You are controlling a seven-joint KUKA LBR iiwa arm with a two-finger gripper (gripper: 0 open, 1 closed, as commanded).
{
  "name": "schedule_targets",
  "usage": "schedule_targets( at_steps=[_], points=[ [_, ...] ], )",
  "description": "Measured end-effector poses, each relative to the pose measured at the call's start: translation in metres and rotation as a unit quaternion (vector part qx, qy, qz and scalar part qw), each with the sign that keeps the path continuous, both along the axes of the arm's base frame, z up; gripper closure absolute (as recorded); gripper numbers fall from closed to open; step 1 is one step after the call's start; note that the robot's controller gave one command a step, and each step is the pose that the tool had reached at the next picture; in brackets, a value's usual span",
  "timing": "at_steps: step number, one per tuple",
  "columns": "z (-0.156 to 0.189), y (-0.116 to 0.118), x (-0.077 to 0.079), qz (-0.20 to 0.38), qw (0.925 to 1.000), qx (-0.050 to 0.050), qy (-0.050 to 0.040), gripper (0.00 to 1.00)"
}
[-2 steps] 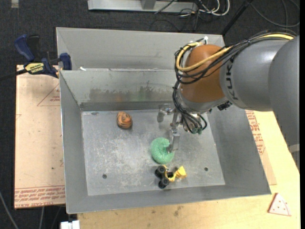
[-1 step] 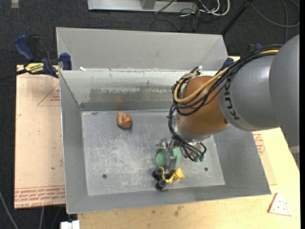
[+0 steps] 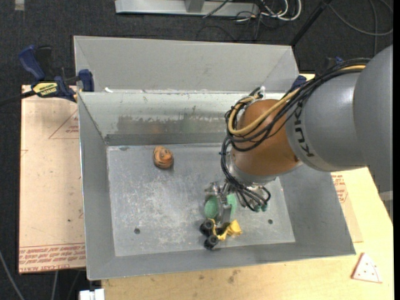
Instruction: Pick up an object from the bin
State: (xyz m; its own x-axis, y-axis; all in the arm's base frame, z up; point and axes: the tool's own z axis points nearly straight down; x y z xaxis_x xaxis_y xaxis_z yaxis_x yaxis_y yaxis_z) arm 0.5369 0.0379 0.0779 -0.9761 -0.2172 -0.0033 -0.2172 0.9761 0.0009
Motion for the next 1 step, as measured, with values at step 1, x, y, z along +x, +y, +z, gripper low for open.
schedule_targets(
  at_steps=[1],
  points=[
    [0.1209, 0.0035, 0.0225, -0.01, 0.9999, 0.0, -0.0001, 1.0]
  ],
)
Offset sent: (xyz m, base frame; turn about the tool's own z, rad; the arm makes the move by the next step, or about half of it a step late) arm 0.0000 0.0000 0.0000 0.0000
